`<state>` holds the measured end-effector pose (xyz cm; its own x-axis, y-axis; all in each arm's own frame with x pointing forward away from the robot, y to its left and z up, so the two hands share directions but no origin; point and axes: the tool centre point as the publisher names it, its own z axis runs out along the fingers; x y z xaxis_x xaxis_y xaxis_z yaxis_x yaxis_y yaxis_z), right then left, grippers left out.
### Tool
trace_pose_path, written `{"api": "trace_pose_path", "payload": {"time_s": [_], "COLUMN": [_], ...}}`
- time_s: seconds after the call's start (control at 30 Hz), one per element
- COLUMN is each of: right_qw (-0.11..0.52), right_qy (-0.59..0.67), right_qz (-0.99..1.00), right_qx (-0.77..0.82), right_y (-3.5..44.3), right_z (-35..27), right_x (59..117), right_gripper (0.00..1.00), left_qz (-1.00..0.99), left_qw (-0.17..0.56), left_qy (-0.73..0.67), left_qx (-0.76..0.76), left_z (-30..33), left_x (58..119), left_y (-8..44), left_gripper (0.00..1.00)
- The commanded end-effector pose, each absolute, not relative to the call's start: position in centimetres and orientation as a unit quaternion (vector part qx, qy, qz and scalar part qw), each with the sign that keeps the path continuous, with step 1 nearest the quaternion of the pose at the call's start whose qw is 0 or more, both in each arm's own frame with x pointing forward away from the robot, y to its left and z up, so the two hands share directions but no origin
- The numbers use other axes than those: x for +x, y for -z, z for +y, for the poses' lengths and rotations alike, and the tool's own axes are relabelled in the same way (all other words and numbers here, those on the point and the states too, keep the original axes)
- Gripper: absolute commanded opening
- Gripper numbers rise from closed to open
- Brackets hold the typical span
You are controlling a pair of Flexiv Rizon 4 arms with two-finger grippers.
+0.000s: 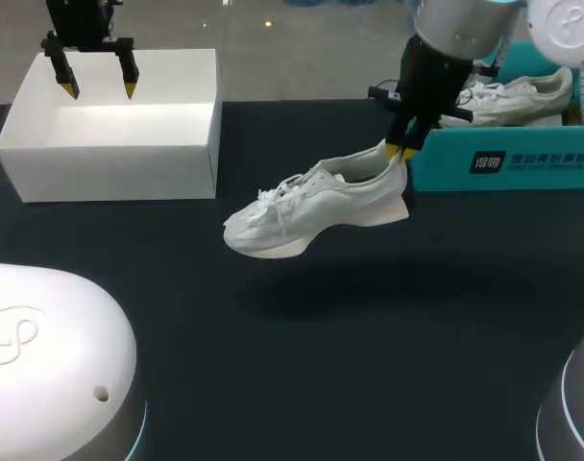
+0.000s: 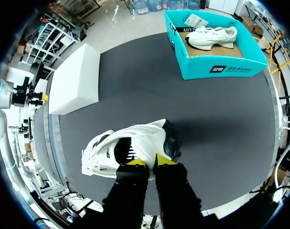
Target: Take the shoe out of the shoebox, open the shoe tongue, remove and reinsert the insole, then place the shoe into the shoebox
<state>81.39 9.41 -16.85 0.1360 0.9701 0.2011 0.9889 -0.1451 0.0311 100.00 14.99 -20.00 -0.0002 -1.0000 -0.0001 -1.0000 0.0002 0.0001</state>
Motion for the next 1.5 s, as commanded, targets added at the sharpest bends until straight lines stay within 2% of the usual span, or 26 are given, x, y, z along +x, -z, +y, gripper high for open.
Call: {"api": "trace_pose_path", "payload": {"time_s": [0.03,1.0,1.5], "right_qw": [0.060,0.159,0.165], "right_qy": [0.092,0.120,0.097], "right_qz": [-0.652,-0.646,-0.645], "right_qx": [-0.750,-0.737,-0.740], "right_y": [17.5,30.7,33.3], "right_z": [9.5,11.3,11.7], "right_x": [80.9,78.4,77.2], "right_gripper": [0.00,0.00,0.00], "left_qz": [-0.707,-0.707,-0.707], "left_qw": [0.000,0.000,0.000], "left_qy": [0.000,0.000,0.000], "left_qx": [0.707,0.707,0.707], "left_z": [15.0,15.0,15.0], "left_x": [100.0,100.0,100.0], "left_y": [20.0,20.0,20.0], "left_gripper": [1.00,1.00,1.00]}}
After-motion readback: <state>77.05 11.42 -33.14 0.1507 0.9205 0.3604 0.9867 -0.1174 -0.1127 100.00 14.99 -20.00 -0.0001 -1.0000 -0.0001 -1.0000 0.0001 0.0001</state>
